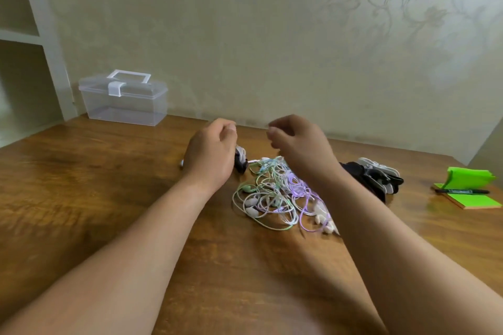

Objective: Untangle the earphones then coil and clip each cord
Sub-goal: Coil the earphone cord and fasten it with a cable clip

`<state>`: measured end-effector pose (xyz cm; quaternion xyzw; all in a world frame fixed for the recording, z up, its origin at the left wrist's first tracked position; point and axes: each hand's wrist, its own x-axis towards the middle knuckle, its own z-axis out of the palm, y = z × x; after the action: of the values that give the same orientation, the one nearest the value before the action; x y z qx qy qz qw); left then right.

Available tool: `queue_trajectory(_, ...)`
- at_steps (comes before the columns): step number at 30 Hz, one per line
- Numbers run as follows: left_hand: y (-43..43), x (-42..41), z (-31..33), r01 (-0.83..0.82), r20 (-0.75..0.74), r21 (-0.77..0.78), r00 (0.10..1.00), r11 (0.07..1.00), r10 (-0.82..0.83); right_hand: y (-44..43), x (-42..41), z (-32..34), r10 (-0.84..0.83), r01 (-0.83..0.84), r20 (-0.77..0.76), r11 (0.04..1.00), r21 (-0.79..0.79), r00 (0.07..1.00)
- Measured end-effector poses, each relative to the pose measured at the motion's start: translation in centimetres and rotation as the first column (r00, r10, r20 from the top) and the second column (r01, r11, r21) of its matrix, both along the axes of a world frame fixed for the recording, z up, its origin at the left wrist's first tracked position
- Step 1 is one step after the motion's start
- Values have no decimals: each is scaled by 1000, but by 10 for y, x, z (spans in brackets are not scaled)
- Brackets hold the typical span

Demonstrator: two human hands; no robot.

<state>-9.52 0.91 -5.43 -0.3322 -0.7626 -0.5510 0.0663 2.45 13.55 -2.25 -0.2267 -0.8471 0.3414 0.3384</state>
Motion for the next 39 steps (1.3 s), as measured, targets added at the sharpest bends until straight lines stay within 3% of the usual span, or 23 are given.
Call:
queue_trajectory(3, 10, 17, -7, 165, -104, -48, 980, 985, -169, 23, 37, -4, -46, 41, -89, 998, -55, 995)
queue_trajectory(6, 19, 40, -17, 350, -126, -126, 922, 928, -365, 50, 72, -12, -130, 120, -71, 985, -121, 989)
queue_trajectory(9, 23, 59, -23, 456, -132, -228, 861, 860, -491, 68, 104, -19, -115, 137, 187, 985, -109, 976)
queue_trajectory(12, 23, 70, -23, 532, -79, -301, 813, 792, -576, 74, 119, -23, 78, -1, 547, 990, -141, 834)
queue_trajectory(15, 19, 70, -21, 591, -42, -436, 740, 679, -671, 65, 117, -20, 202, -93, 643, 975, -200, 739)
queue_trajectory(17, 18, 67, -24, 526, -95, -573, 719, 629, -688, 57, 112, -20, 176, -141, 692, 984, -107, 700)
queue_trajectory(19, 22, 65, -28, 440, -205, -633, 698, 638, -686, 59, 112, -21, 98, -139, 727, 990, -5, 680)
queue_trajectory(21, 25, 64, -30, 439, -241, -611, 689, 658, -683, 65, 116, -20, 55, -82, 714, 997, 4, 698)
queue_trajectory(25, 23, 64, -27, 526, -172, -544, 693, 654, -700, 78, 120, -22, -64, 62, 633, 998, 24, 771)
queue_trajectory(28, 20, 64, -20, 578, -42, -322, 782, 750, -621, 80, 113, -30, -136, 103, 597, 991, 89, 790)
queue_trajectory(31, 15, 49, -13, 489, -19, -281, 857, 826, -515, 74, 109, -27, -244, 154, 364, 953, 259, 899)
queue_trajectory(34, 7, 36, -10, 431, -38, -427, 870, 795, -492, 55, 105, -21, -28, -4, 175, 984, 177, 984)
queue_trajectory(39, 2, 32, -2, 458, 0, -447, 859, 769, -511, 25, 96, -23, 229, -282, 268, 943, 179, 936)
